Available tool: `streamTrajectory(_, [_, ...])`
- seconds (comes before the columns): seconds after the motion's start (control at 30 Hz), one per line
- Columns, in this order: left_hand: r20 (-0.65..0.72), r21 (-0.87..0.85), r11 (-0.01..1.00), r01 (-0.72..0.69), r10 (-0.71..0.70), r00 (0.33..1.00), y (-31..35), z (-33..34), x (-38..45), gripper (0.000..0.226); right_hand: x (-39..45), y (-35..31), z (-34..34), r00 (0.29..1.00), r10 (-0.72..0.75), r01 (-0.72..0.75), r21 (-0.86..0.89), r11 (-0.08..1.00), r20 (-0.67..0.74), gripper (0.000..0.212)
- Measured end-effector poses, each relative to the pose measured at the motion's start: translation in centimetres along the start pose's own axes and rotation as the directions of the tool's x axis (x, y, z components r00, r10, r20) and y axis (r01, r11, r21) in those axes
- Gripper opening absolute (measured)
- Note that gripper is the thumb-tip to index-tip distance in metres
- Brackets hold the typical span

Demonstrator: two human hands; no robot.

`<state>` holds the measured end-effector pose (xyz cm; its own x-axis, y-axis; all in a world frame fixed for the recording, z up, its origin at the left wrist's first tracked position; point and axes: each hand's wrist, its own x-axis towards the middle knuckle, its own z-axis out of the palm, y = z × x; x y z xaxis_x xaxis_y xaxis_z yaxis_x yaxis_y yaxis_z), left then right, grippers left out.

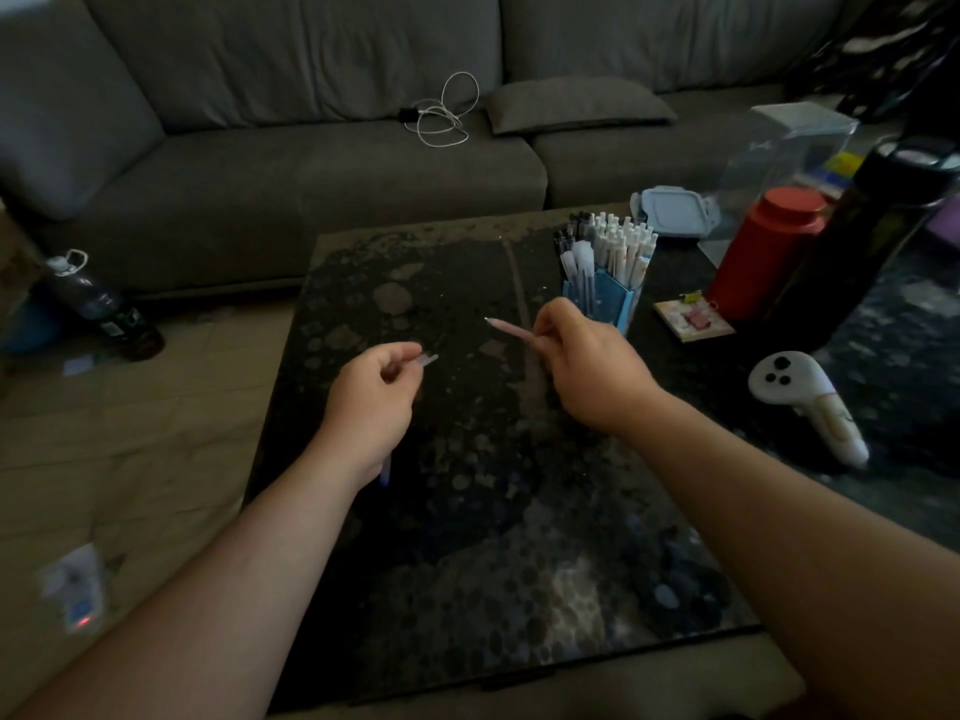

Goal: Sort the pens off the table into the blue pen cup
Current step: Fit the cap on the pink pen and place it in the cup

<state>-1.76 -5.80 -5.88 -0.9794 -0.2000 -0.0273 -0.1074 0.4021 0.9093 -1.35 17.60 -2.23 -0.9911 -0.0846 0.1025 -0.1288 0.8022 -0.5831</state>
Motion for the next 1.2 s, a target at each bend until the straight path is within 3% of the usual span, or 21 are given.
streamTrajectory(0.17, [0.028, 0.025, 0.999, -0.036, 0.035, 0.999, 0.3, 0.1, -0.5, 0.024, -0.2, -0.2, -0.2, 0.993, -0.113, 0.113, -0.038, 0.993, -0.012, 0.025])
streamTrajectory(0.37, [0.064, -0.035, 0.996, -0.086, 0.088, 0.994, 0.7, 0.1, -1.4, 0.022, -0.5, -0.1, 0.0, 0.974, -0.223, 0.219, -0.075, 0.973, -0.049, 0.014])
streamTrajectory(0.53, [0.039, -0.088, 0.988, -0.128, 0.132, 0.99, 0.9, 0.2, -1.5, 0.023, -0.6, -0.1, 0.1, 0.966, -0.229, 0.218, -0.097, 0.971, -0.118, 0.018])
streamTrajectory(1.03, [0.039, -0.087, 0.981, -0.175, 0.179, 0.983, 1.3, 0.7, -2.0, 0.018, -0.3, -0.3, 0.5, 0.964, -0.244, 0.24, -0.053, 0.969, -0.102, 0.014])
streamTrajectory(1.2, [0.064, -0.012, 0.98, -0.196, 0.197, 0.978, 1.1, 0.6, -2.0, 0.018, -0.3, -0.3, 0.9, 0.963, -0.251, 0.246, -0.059, 0.968, -0.098, 0.016])
